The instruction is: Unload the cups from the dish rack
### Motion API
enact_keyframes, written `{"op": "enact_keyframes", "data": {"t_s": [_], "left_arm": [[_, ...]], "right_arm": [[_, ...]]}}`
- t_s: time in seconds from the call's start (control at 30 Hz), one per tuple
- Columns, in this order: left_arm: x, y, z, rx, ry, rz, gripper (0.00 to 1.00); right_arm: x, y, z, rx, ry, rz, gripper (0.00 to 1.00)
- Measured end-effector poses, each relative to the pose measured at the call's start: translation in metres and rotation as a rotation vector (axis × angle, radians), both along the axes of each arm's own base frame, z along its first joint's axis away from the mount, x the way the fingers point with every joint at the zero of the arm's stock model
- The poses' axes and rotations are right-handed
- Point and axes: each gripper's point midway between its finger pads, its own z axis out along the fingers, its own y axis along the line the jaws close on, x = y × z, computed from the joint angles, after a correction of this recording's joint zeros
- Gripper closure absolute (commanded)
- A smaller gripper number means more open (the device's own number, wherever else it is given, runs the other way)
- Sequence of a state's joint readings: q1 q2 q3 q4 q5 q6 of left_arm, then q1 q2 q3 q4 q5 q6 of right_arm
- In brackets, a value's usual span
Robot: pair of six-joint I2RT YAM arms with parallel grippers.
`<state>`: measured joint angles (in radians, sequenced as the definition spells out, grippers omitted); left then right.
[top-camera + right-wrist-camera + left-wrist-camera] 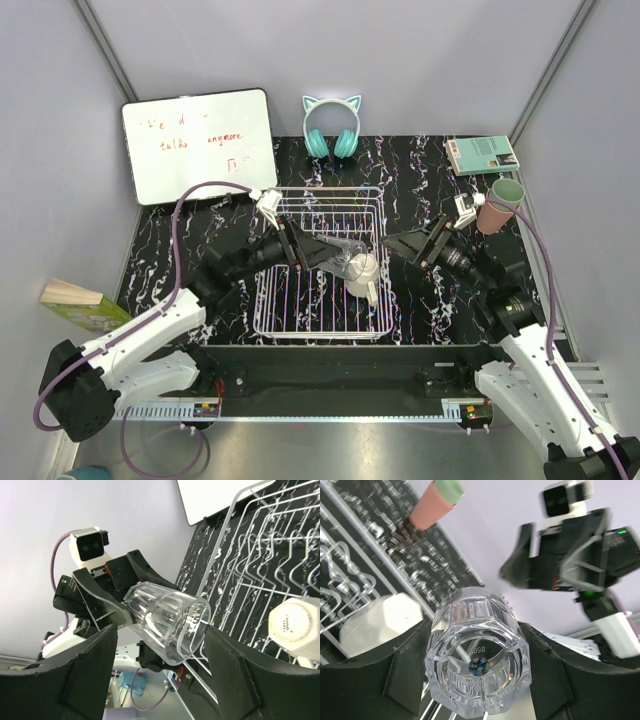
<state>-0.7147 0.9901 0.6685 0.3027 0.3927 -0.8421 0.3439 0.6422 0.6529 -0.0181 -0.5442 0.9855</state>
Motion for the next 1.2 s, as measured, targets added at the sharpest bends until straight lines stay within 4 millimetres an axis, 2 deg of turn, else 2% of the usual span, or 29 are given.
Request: {"op": "enact_keyframes", "data": {"t_s": [0.37,0.6,0.73,0.77,0.83,0.87,0.93,1.13,1.2], "left_arm": [[-0.007,-0.007,0.037,-0.165,-0.072,-0.067,1.0],[-0.005,-0.015,0.025,-0.177,-0.026,-0.096,1.0],[-0.008,-0.016,0.02,-0.179,-0.01,-0.108,1.0],[-0.008,-0.015,0.019,-0.182,-0.009,-0.11,1.0],[-0.007,-0.014,0.02,-0.19,-0.013,-0.105,1.0],[-0.005,-0.013,0.018,-0.189,-0.011,-0.096,1.0],[-0.005,-0.012,0.016,-0.193,-0.001,-0.096,1.0],[-0.008,-0.01,0.019,-0.22,-0.011,-0.104,1.0],[-0.007,-0.01,0.018,-0.219,-0.009,-0.101,1.0]], "right_arm": [[-0.015,0.023,0.01,0.077,0.0,0.111,0.24],[-0.021,0.052,0.002,0.055,0.033,0.199,0.27],[-0.018,0.067,0.004,0.035,0.024,0.219,0.41],[-0.016,0.069,0.004,0.029,0.022,0.218,0.52],[-0.013,0.073,0.003,0.02,0.018,0.212,0.63],[-0.012,0.074,0.005,0.026,0.012,0.212,0.71],[-0.013,0.077,0.008,0.027,-0.002,0.213,0.75],[-0.016,0.079,0.014,0.04,-0.025,0.218,0.67],[-0.015,0.079,0.013,0.038,-0.023,0.212,0.59]]}}
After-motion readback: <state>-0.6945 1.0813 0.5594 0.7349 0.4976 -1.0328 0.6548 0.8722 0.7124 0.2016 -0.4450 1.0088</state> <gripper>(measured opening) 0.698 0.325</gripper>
